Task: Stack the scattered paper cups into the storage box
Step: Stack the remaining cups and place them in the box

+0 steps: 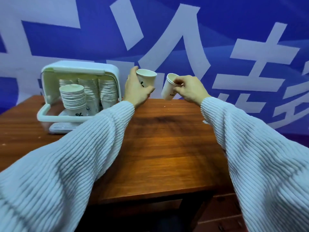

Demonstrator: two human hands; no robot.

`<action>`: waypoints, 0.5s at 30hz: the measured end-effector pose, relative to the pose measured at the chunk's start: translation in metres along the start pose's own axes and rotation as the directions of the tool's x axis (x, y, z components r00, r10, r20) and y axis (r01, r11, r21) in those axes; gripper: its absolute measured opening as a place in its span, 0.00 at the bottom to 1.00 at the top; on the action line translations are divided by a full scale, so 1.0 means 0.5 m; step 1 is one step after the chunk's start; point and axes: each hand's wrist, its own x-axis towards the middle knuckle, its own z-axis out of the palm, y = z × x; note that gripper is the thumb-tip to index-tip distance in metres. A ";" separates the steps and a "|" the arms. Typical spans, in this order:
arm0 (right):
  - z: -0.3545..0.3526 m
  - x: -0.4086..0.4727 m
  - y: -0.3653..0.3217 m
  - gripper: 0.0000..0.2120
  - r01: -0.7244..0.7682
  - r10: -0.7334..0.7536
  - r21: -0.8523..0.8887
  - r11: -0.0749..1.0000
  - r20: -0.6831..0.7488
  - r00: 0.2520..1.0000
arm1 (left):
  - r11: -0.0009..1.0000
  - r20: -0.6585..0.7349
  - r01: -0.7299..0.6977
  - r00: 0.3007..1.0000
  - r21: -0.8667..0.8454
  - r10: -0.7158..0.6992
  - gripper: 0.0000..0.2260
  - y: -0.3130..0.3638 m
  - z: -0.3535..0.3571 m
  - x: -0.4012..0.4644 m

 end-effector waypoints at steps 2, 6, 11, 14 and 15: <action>0.004 -0.010 -0.046 0.05 0.011 -0.010 0.038 0.999 -0.004 1.000 | 1.000 -0.042 -0.007 0.999 -0.005 0.006 0.43 -0.004 -0.055 -0.018; 0.023 -0.016 -0.151 0.10 0.039 -0.036 0.126 0.991 -0.030 0.999 | 1.000 -0.122 -0.011 0.992 0.007 0.011 0.42 -0.019 -0.173 -0.047; 0.048 -0.008 -0.276 0.09 0.128 -0.123 0.185 0.974 -0.038 0.992 | 0.996 -0.179 -0.026 0.983 0.090 0.042 0.42 -0.041 -0.307 -0.056; 0.058 0.004 -0.338 0.09 0.193 -0.185 0.200 0.961 -0.058 0.981 | 0.995 -0.186 -0.011 0.982 0.103 0.030 0.42 -0.054 -0.364 -0.059; 0.062 0.010 -0.357 0.10 0.213 -0.204 0.197 0.957 -0.064 0.977 | 0.995 -0.195 0.002 0.981 0.096 0.017 0.42 -0.060 -0.380 -0.061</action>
